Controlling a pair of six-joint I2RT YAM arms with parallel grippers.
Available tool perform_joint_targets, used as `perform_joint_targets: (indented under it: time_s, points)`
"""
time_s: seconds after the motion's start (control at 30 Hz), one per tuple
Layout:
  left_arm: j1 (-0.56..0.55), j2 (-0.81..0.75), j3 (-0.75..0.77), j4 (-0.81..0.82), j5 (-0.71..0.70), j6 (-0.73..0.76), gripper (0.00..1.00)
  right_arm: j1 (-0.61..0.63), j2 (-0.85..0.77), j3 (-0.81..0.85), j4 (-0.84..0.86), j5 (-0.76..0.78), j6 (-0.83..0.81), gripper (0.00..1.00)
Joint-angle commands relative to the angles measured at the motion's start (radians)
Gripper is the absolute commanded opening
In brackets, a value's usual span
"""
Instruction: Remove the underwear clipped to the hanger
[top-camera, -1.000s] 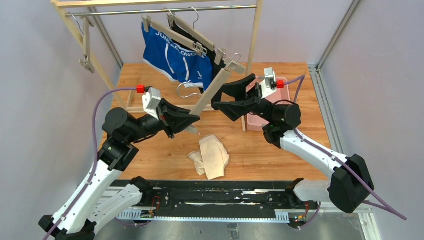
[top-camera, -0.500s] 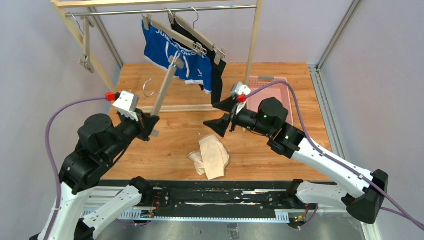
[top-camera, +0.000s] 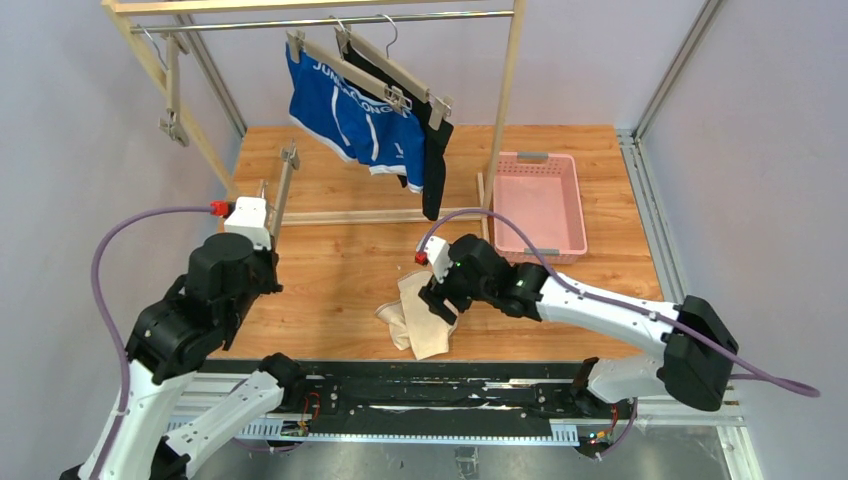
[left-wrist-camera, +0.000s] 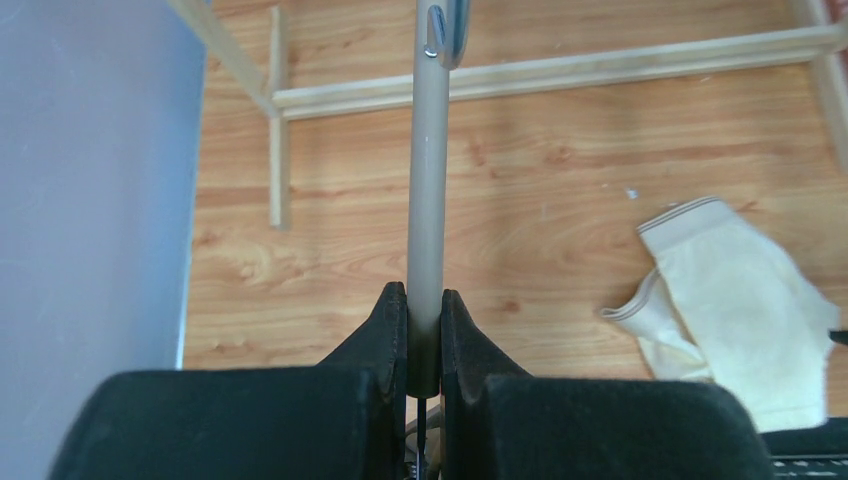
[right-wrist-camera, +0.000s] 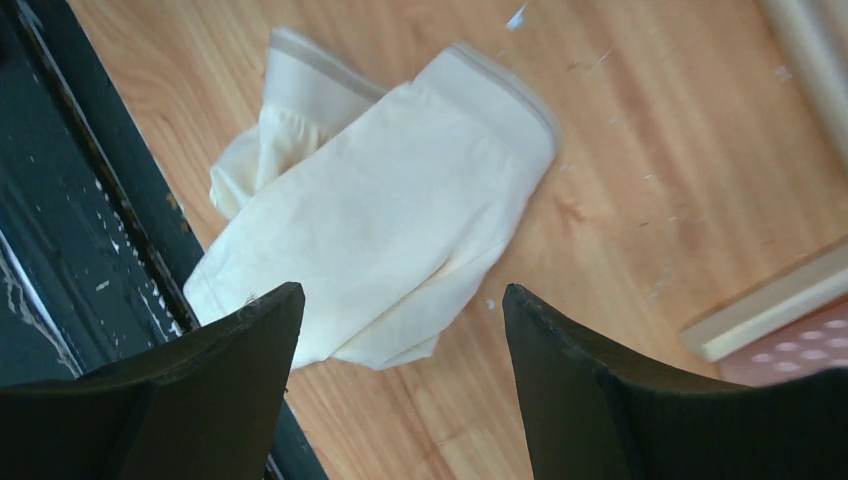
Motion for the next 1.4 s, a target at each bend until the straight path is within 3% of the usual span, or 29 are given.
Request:
perform_joint_targets:
  time_s: [0.0,0.27,0.47,0.6,0.8,0.83,1.1,1.27,1.37]
  points:
    - [0.000,0.026,-0.031,0.051,-0.089,-0.002,0.00,0.053,0.056,-0.049,0.008,0.007,0.057,0.75]
    - [0.000,0.053,-0.067,0.166,-0.025,0.005,0.00,0.066,0.169,-0.083,0.099,0.005,0.140,0.75]
    - [0.000,0.122,-0.077,0.195,-0.071,-0.008,0.00,0.068,0.300,-0.054,0.100,-0.054,0.185,0.74]
    - [0.001,0.188,-0.048,0.200,-0.047,-0.001,0.00,0.068,0.400,-0.028,0.080,-0.081,0.204,0.53]
    - [0.001,0.223,-0.016,0.253,-0.007,0.003,0.00,0.071,0.450,-0.020,0.074,-0.089,0.236,0.07]
    - [0.003,0.232,-0.006,0.247,-0.012,0.004,0.00,0.073,0.444,-0.021,0.074,-0.082,0.241,0.01]
    - [0.025,0.265,0.047,0.185,-0.104,-0.002,0.00,0.074,0.267,0.026,-0.088,0.042,0.216,0.00]
    - [0.207,0.290,0.070,0.158,-0.018,0.016,0.00,0.074,0.032,0.080,-0.271,0.240,0.187,0.00]
    - [0.335,0.310,0.076,0.190,0.110,0.058,0.00,0.071,-0.131,0.101,-0.351,0.405,0.185,0.00]
